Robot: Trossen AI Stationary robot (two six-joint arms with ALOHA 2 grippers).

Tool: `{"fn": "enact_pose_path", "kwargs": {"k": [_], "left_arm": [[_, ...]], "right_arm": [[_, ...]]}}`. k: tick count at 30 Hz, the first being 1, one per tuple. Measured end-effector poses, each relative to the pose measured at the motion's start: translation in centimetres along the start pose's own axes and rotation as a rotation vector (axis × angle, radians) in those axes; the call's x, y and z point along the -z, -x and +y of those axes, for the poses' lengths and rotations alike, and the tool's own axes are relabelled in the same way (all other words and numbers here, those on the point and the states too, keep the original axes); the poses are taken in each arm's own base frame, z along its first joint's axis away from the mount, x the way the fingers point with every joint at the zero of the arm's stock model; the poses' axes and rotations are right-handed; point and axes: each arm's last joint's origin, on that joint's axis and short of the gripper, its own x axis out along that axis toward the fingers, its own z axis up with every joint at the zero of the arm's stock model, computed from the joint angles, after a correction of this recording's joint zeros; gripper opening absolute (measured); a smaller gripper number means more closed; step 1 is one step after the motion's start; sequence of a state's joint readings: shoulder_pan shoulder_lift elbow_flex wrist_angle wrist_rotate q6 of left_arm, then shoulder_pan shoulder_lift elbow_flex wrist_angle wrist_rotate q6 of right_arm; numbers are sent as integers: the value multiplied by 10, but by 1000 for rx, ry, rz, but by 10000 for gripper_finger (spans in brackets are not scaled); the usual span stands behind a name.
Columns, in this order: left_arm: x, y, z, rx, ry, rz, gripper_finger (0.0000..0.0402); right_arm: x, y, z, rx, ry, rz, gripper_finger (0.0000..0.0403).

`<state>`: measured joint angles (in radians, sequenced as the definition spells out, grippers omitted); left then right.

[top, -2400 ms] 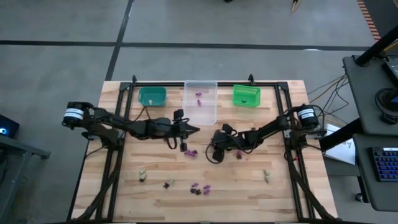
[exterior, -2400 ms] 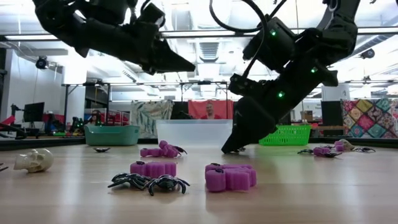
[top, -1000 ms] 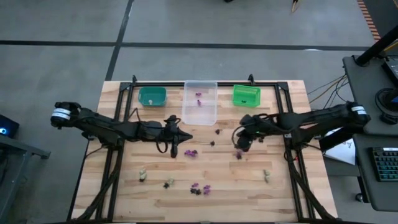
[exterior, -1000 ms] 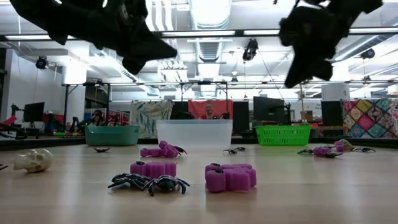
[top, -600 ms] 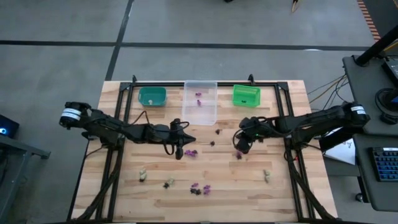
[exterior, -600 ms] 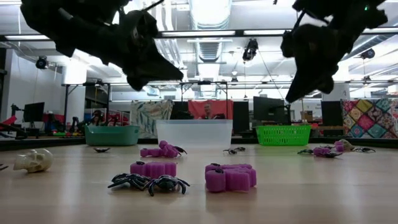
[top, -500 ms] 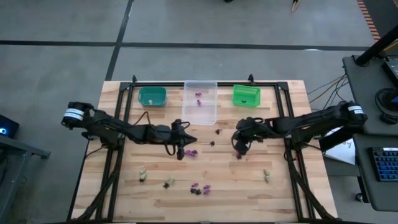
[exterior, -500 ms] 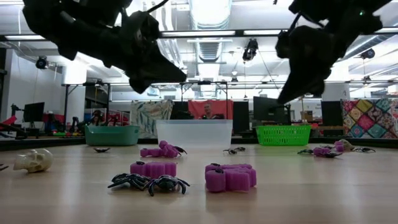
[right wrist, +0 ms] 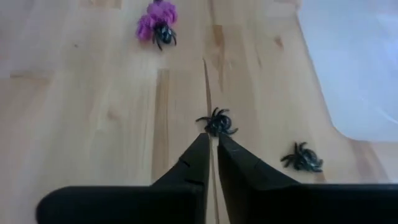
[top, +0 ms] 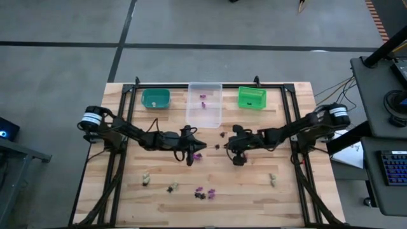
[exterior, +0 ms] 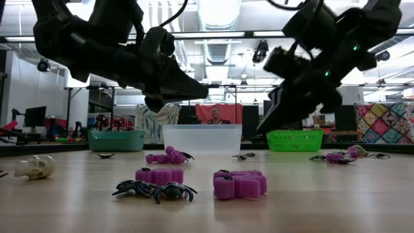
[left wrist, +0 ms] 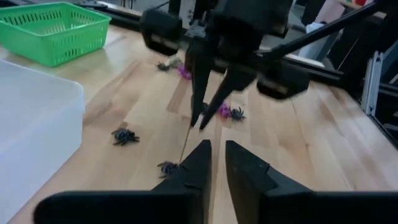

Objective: Sort Halloween decoration
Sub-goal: Put the black spider toy into the green bin

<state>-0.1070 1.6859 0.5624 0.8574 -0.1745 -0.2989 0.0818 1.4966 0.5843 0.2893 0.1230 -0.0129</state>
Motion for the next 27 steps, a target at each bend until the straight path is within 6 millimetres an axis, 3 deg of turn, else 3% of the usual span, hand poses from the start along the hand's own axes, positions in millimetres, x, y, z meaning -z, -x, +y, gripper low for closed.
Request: {"fn": "enact_pose_path", "kwargs": {"k": [7, 14, 20, 27], "left_arm": [[-5, 0, -1, -18, 10, -29, 80], [-4, 0, 0, -21, 2, -22, 95], [-6, -1, -1, -18, 3, -31, 96], [-6, -1, -1, -19, 3, -28, 96]], "right_arm": [[1, -31, 2, 10, 20, 22, 106], [-4, -49, -2, 43, 5, 41, 162], [-4, -51, -6, 60, -5, 49, 167], [-3, -51, -8, 64, -23, 52, 137]]}}
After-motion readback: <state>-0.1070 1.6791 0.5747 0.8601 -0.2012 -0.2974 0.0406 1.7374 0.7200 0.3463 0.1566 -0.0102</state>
